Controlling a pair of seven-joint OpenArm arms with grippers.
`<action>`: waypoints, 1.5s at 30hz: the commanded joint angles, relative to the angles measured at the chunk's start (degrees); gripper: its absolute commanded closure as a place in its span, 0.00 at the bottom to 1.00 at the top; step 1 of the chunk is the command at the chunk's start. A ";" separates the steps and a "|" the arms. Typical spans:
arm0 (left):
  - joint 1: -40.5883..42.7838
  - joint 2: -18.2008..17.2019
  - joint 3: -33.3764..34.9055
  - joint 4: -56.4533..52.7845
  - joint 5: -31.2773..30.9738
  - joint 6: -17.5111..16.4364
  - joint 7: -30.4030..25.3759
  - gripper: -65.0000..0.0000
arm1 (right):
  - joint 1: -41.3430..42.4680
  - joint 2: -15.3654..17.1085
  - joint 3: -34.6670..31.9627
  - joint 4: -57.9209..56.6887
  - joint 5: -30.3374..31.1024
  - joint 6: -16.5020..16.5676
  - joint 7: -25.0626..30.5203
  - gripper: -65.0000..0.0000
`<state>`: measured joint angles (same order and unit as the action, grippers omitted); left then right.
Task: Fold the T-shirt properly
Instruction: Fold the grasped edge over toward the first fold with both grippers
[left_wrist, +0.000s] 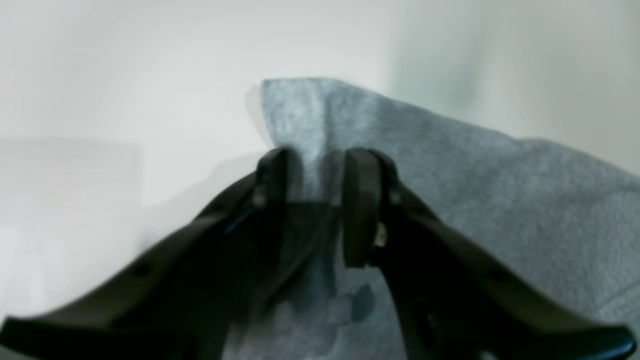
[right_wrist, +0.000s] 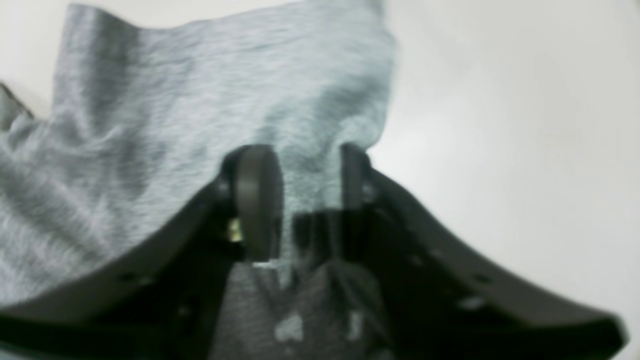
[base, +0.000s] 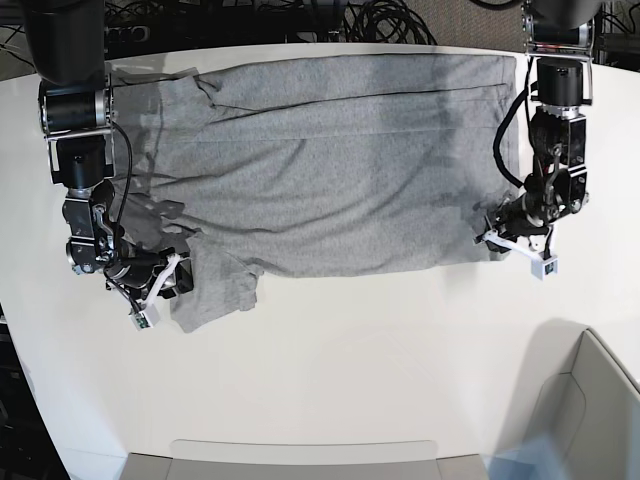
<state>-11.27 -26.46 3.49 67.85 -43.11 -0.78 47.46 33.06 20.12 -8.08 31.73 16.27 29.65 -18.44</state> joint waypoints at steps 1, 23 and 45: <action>-0.29 -0.31 -0.01 0.41 -0.18 0.03 0.85 0.81 | 1.97 0.67 -1.55 0.76 0.12 0.37 -0.16 0.81; 4.10 -0.22 -11.35 17.11 -0.27 0.12 6.21 1.00 | 1.97 8.06 -3.13 16.67 0.56 0.37 -4.82 1.00; 14.30 -0.40 -14.34 29.95 -0.36 0.12 9.28 1.00 | -20.44 5.95 18.93 52.89 0.47 0.46 -25.83 1.00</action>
<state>3.73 -25.87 -10.61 96.88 -43.40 -0.40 57.80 11.38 25.34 10.46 83.72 16.25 30.02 -45.21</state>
